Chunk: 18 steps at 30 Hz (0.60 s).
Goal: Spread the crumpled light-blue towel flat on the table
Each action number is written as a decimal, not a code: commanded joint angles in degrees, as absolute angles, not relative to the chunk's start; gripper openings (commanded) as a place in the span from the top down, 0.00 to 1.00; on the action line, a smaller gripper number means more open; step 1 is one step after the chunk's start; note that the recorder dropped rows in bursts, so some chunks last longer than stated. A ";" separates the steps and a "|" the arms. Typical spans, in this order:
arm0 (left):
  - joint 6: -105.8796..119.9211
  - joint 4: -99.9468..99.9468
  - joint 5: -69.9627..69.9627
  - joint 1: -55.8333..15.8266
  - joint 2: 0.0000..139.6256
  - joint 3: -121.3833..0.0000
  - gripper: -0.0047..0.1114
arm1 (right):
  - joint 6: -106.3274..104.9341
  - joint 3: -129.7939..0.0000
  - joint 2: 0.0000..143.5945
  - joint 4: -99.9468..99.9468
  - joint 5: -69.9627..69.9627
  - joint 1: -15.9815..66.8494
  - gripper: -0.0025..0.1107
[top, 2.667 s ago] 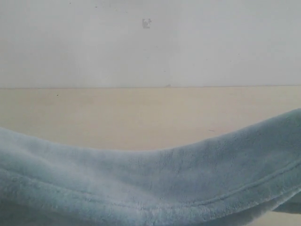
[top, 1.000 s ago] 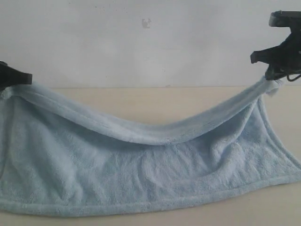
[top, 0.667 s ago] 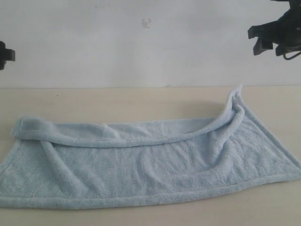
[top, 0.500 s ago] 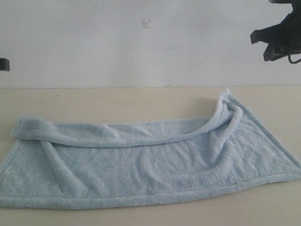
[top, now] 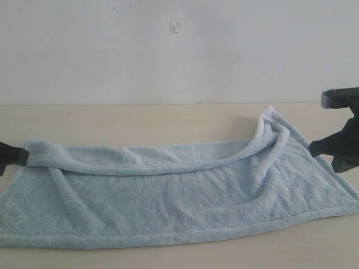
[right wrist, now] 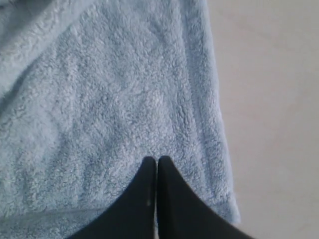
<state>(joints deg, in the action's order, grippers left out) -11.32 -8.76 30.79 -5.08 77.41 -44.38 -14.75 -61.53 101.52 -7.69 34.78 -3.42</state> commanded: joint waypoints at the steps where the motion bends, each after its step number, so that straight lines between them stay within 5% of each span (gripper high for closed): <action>1: 0.00 1.30 33.67 -5.43 77.01 -44.06 0.92 | -14.49 -55.78 100.69 -6.92 26.92 -3.45 0.98; 18: 1.86 2.70 36.33 -5.43 77.01 -42.32 0.92 | -12.49 -54.32 108.75 -5.20 23.74 -3.45 0.98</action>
